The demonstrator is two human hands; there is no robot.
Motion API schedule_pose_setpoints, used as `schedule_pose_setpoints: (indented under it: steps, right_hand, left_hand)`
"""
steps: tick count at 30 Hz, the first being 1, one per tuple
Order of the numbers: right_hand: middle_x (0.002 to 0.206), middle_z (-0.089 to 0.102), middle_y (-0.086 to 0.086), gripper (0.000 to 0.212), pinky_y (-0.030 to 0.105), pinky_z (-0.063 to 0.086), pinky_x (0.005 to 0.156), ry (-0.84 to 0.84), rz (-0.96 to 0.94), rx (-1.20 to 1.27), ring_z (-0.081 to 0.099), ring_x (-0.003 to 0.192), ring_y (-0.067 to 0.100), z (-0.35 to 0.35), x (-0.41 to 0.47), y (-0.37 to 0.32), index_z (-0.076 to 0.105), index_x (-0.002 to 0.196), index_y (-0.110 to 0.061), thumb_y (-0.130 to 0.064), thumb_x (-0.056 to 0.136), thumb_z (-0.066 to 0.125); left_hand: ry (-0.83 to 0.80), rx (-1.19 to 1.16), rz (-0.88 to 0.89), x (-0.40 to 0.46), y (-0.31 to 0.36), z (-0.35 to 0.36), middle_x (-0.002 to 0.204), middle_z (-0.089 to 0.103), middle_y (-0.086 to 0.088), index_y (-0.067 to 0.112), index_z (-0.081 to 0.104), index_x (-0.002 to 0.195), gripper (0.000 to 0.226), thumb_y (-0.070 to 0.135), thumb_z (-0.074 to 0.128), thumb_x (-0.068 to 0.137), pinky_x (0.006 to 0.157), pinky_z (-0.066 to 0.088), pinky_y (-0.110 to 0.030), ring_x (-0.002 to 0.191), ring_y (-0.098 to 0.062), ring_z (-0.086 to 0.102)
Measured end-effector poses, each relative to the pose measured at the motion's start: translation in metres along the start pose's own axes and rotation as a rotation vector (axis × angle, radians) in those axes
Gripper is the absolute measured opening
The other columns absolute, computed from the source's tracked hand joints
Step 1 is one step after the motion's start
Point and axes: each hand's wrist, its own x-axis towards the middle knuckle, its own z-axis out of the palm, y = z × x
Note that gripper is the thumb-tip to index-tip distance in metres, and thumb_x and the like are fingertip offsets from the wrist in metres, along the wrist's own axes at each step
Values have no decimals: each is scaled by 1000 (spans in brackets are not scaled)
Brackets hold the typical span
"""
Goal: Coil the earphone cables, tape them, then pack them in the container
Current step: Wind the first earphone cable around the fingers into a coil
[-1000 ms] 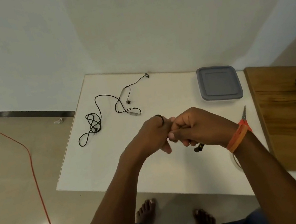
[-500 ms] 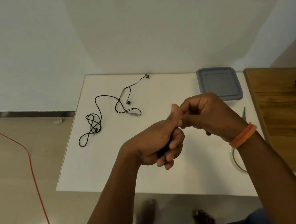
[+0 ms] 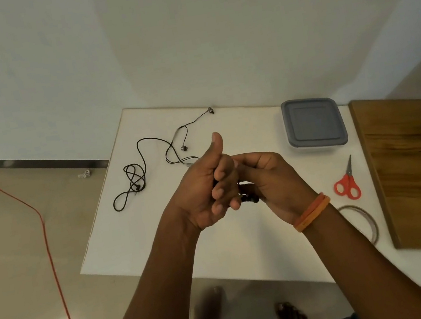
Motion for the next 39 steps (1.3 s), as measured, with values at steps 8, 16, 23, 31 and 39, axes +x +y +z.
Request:
schedule_pose_setpoints:
  steps: [8, 16, 23, 31, 39]
  right_hand:
    - [90, 69, 15, 30, 29, 55, 64, -100, 27, 117, 67, 73, 20, 5, -3, -1, 61, 120, 7, -11, 100, 46]
    - [45, 49, -6, 29, 14, 42, 48, 115, -113, -1, 43, 41, 5, 12, -7, -1, 63, 79, -5, 4, 97, 42]
    - [81, 69, 17, 22, 20, 55, 61, 307, -136, -77, 66, 72, 14, 16, -3, 3, 72, 94, -9, -1, 95, 52]
    - [94, 73, 0, 20, 41, 58, 83, 479, -263, -375, 69, 89, 15, 22, 7, 16, 73, 108, -14, -13, 95, 57]
    - [89, 70, -5, 19, 12, 50, 77, 531, -411, -544, 64, 83, 5, 31, 6, 25, 74, 107, -14, -14, 92, 63]
  left_hand:
    - [25, -59, 54, 0, 2, -3, 29, 34, 0, 19, 39, 39, 67, 59, 37, 92, 31, 35, -15, 17, -11, 31]
    - [208, 156, 87, 3, 2, 10, 52, 60, -17, 7, 53, 54, 63, 52, 41, 96, 53, 55, -30, 35, -23, 55]
    - [557, 209, 200, 13, -8, 11, 57, 64, -14, 2, 64, 65, 40, 34, 72, 87, 49, 50, -25, 42, -20, 59]
    - [792, 482, 544, 20, -29, 12, 62, 65, -7, 4, 65, 71, 37, 32, 62, 95, 55, 51, -26, 59, -15, 65]
    - [743, 18, 330, 26, -39, 17, 87, 75, -12, 3, 63, 89, 47, 41, 40, 104, 73, 60, -31, 90, -20, 73]
